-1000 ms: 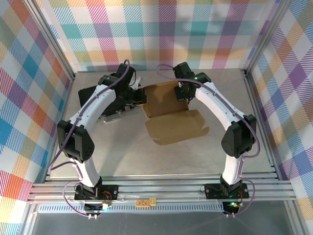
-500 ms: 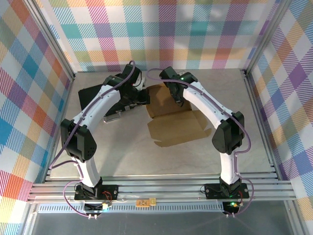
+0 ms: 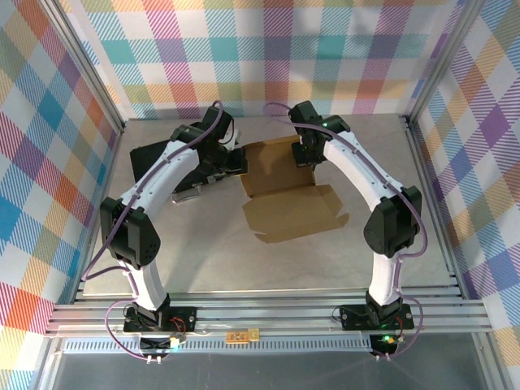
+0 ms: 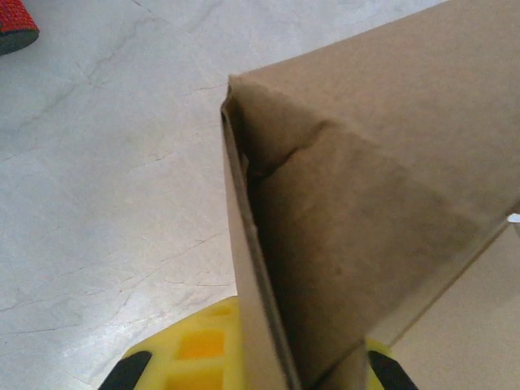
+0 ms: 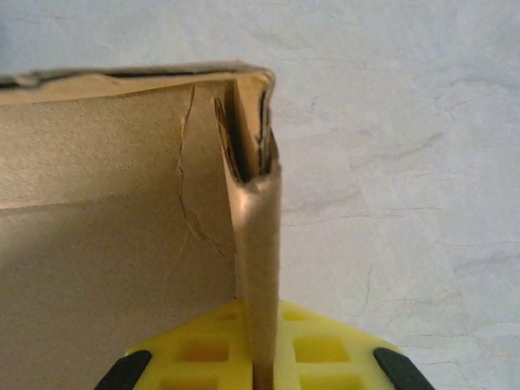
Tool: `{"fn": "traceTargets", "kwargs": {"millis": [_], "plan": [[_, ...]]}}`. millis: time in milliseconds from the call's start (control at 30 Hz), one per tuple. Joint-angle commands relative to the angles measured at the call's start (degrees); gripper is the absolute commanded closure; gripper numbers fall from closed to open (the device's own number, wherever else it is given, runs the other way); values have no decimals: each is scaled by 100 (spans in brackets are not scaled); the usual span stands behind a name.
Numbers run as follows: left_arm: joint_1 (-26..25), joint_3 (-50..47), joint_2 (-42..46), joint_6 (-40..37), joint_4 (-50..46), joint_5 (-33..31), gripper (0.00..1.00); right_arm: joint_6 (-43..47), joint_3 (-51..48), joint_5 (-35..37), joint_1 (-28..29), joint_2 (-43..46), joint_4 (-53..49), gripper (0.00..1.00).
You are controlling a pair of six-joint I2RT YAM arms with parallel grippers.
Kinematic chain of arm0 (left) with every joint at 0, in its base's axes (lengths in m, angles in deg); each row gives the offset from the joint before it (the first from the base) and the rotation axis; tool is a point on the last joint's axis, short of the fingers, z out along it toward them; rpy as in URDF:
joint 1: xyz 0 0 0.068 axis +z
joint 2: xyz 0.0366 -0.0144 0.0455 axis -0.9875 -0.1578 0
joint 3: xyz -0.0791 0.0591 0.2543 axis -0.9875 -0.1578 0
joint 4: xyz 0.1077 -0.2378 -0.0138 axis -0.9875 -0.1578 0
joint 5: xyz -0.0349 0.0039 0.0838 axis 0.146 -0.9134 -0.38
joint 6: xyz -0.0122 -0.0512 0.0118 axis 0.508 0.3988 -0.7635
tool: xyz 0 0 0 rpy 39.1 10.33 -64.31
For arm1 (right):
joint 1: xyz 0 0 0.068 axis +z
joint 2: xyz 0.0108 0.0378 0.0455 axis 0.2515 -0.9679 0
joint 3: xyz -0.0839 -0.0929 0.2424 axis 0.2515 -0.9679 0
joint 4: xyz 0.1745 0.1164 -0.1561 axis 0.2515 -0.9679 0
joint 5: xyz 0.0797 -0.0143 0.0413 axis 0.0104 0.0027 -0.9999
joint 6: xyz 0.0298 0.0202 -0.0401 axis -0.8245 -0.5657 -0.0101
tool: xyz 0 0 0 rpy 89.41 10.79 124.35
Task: Fold the paper box
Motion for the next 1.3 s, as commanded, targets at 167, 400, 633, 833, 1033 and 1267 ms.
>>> {"fn": "traceTargets", "kwargs": {"millis": [167,400,633,833,1033,1267], "plan": [[45,169,207,123,177,244,100,30,-239,-388,-29,160,49,78],[46,156,229,118,168,253,100,36,-269,-333,-47,153,112,80],[45,156,225,134,152,222,100,-92,58,285,1,-2,-212,98],[40,177,205,140,94,144,100,-311,397,1390,126,-188,-749,100],[36,191,188,147,2,-6,100,-709,1053,2667,269,-594,-1639,100],[36,295,138,171,-60,-33,100,-908,1216,2742,287,-742,-1874,100]]}}
